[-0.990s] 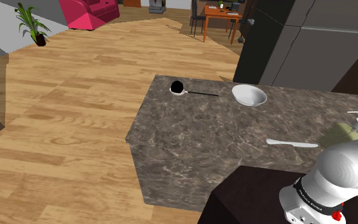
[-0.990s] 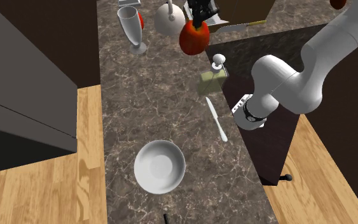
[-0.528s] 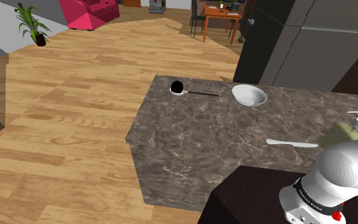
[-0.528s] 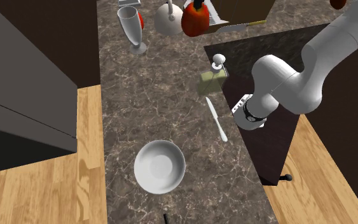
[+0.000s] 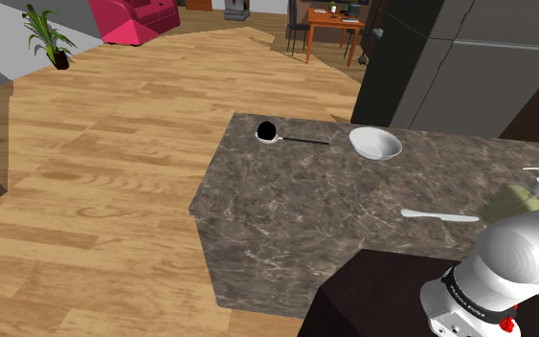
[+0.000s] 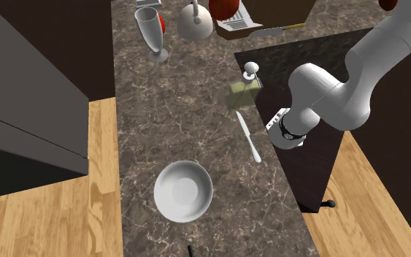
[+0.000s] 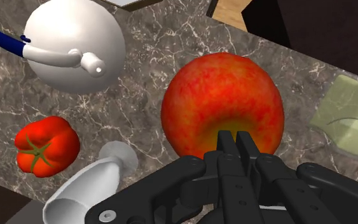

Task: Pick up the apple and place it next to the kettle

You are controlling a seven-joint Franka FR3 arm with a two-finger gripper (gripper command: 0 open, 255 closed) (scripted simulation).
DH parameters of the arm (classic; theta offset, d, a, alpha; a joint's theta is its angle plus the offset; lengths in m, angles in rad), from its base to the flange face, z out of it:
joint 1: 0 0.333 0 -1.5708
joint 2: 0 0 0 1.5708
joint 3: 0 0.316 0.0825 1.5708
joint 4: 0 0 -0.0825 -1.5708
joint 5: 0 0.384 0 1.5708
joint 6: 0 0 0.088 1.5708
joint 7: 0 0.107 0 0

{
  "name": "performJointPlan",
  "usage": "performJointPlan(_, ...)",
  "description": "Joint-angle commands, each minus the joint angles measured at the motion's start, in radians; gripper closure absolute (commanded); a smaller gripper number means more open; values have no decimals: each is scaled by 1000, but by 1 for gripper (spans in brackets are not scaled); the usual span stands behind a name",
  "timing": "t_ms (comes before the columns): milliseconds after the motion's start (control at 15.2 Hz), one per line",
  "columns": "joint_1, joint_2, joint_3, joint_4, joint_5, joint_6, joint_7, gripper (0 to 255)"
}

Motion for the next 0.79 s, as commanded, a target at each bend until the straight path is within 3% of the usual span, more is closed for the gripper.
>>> performJointPlan(0,14,9,-53,35,-21,9,-48,255)
performJointPlan(264,74,46,-178,148,-50,17,-150,255)
performJointPlan(528,171,79,-326,283,-73,18,-249,255)
performJointPlan(726,152,57,-322,231,-86,48,-234,255)
